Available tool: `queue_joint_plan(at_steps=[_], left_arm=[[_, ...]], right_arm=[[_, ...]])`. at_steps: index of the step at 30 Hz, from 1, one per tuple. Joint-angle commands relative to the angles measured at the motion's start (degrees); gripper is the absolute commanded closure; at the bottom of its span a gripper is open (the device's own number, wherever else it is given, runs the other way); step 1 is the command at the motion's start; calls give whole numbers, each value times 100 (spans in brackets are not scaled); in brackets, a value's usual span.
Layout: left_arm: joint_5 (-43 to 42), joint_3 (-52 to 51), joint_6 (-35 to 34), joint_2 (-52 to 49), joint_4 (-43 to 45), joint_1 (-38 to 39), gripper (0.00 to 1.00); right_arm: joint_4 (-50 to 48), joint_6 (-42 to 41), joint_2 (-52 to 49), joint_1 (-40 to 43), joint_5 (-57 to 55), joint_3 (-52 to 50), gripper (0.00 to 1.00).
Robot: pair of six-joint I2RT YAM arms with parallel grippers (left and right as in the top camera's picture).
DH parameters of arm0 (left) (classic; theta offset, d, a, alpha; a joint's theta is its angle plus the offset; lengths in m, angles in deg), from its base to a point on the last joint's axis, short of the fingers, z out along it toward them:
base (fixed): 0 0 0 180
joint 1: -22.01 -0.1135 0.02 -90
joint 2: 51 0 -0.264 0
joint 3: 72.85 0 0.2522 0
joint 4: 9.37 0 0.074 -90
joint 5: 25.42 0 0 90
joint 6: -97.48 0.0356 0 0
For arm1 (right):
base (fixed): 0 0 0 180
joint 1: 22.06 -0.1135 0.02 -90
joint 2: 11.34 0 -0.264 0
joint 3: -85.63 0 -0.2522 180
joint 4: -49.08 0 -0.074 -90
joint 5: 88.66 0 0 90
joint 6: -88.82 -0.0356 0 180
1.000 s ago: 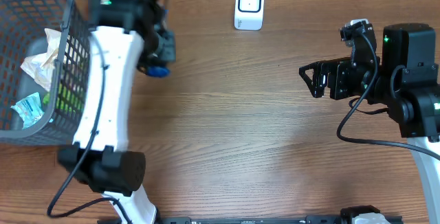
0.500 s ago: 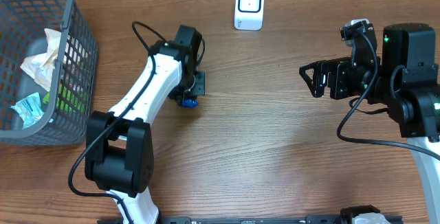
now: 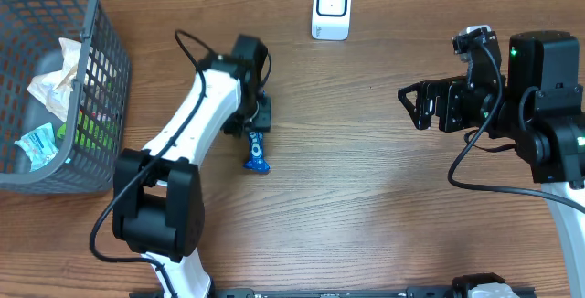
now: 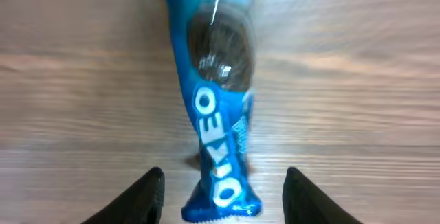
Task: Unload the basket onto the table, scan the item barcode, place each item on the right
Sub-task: 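Lift the Oreo pack out and place it on the table center, then reach the left gripper back into the basket toward the green candy bag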
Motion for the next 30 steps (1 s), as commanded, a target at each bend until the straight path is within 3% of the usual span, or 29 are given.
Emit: queue_joint_plan(at_steps=[1,8,12,18,23,30], left_arm=[[70,1416,201,48,-509,-76,53],[450,4610,372,48,-1902,-782,46],[693,5871,389,48,-2417,-1668,44],[765,6144,363,37,-2837,-3128,44],[833,5947,-87,-59,-2933,-4358,37],[625,5818,-101,-603,-3010,-5084,34]], right_arm=[[-28,-24,20,-22,-50,155,3],[-26,-24,20,-22,-48,155,3],[-24,-24,20,-22,-50,151,2],[-24,-24,20,-24,-48,149,2],[-9,-24,20,-24,-48,149,2],[-4,-26,17,-24,-48,144,2]])
